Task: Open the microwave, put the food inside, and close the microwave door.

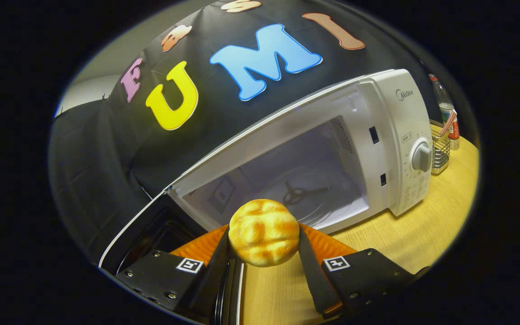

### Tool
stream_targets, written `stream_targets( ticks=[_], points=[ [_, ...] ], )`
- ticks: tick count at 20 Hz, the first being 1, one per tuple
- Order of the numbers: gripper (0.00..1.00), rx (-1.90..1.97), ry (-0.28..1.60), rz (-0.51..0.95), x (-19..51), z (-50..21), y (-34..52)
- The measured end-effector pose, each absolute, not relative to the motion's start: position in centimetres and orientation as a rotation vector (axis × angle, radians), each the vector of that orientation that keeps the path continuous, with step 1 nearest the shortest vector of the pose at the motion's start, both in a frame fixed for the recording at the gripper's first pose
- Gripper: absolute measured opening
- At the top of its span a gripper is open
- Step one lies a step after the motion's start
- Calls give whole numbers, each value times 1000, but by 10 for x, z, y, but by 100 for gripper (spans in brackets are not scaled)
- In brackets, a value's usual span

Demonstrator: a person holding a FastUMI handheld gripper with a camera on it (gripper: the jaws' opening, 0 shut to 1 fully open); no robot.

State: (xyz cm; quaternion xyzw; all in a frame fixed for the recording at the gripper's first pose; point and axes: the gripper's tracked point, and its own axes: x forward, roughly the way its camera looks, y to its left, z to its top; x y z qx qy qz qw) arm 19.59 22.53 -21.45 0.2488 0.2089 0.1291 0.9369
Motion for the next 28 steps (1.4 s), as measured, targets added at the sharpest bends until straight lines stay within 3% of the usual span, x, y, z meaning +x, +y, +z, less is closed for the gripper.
stream_targets(
  ticks=[11, 18, 20, 21, 28],
  points=[
    [82, 529, 411, 158, 259, -255, 227],
    [87, 523, 438, 64, 277, -275, 214],
    [90, 526, 421, 65, 277, -268, 213],
    [98, 513, 413, 51, 278, -266, 210],
    [97, 419, 378, 92, 249, -232, 206]
  ],
)
